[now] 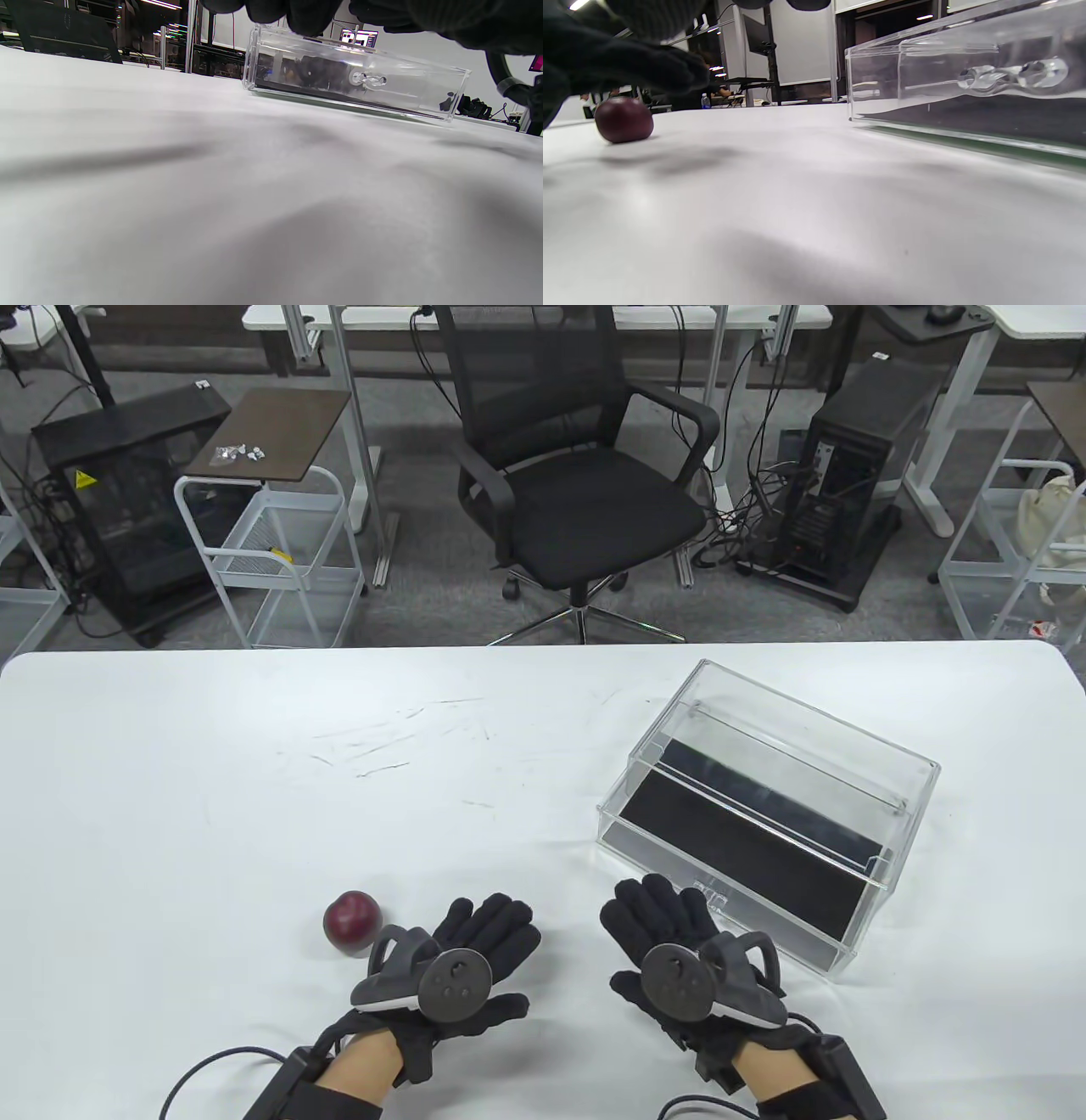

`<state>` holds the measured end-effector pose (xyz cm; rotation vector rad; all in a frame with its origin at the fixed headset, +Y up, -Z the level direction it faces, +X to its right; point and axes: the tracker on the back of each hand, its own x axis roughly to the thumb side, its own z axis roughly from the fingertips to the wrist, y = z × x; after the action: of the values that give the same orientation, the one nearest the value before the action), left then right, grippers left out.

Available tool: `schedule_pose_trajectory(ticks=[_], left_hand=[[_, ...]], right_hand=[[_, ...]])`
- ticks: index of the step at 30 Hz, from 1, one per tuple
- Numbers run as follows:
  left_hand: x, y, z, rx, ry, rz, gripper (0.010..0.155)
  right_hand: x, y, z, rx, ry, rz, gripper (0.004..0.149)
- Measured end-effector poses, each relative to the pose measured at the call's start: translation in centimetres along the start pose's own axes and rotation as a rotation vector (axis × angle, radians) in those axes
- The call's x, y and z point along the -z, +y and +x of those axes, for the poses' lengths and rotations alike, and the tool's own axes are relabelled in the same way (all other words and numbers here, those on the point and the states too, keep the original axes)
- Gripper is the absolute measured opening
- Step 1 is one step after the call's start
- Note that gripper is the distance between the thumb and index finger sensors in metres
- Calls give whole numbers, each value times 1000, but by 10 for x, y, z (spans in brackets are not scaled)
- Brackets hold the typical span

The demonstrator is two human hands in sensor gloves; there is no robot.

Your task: Put the plum into the drawer organizer

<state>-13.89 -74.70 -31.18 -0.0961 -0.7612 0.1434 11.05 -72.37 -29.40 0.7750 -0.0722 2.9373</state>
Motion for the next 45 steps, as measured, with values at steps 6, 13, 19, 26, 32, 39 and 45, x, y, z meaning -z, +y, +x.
schedule_pose_trajectory(ticks=[6, 13, 19, 26, 32, 39, 45], left_hand=[[-19, 33, -33, -66, 240, 166, 74], [-63, 36, -101, -229, 687, 267, 85], [-63, 12, -123, -204, 906, 51, 92], [-55, 14, -117, -212, 821, 133, 85], [20, 16, -23, -174, 319, 94, 86], [80, -4, 39, -175, 159, -19, 88], [94, -14, 53, -141, 143, -72, 88]], right_hand=[[-2, 9, 7, -74, -14, -14, 74], [-3, 10, 8, -67, -21, -21, 73], [-3, 10, 8, -72, -25, -16, 72], [-3, 7, 3, -42, 0, -33, 72], [-3, 3, -10, -25, 55, -55, 72], [-7, 1, -18, -18, 80, -68, 72], [-9, 0, -19, -7, 79, -68, 72]])
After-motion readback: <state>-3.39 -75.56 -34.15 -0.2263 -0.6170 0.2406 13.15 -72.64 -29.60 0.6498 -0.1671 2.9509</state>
